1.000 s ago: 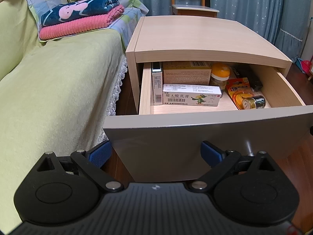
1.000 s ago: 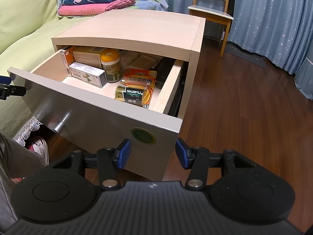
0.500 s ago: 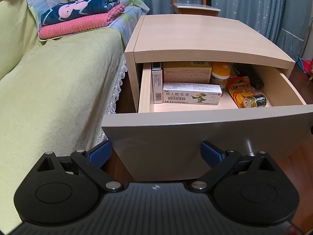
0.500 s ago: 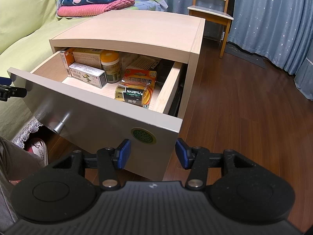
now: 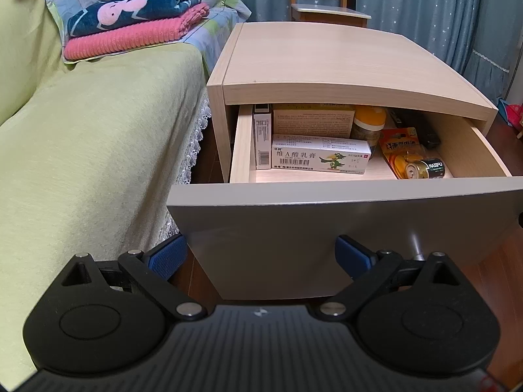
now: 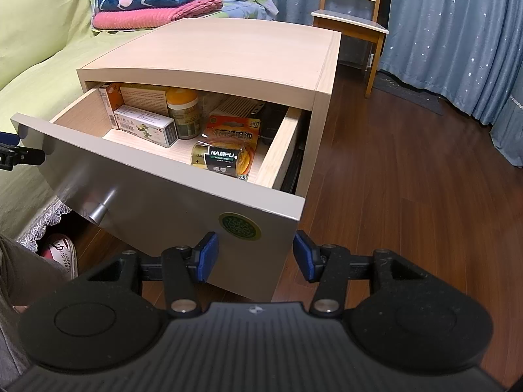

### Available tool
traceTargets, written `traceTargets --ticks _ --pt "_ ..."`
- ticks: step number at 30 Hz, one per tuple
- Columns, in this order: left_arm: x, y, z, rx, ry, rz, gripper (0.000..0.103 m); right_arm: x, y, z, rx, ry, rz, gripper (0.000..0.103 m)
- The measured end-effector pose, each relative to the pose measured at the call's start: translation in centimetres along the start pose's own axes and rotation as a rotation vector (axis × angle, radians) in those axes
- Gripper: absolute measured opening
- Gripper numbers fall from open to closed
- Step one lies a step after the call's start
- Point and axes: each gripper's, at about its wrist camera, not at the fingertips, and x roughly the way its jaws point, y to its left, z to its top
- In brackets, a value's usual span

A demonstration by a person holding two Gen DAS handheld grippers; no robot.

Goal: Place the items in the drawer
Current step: 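Press the right tool against the drawer front and push it inward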

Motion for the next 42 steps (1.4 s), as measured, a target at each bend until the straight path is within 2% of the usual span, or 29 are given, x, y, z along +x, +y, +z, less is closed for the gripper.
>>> traceTargets --ticks 42 --pt "0.5 -0.1 -0.4 -0.015 -0.002 0.000 0.098 1.8 -0.6 1.2 0.018 -0.010 -0.015 0.046"
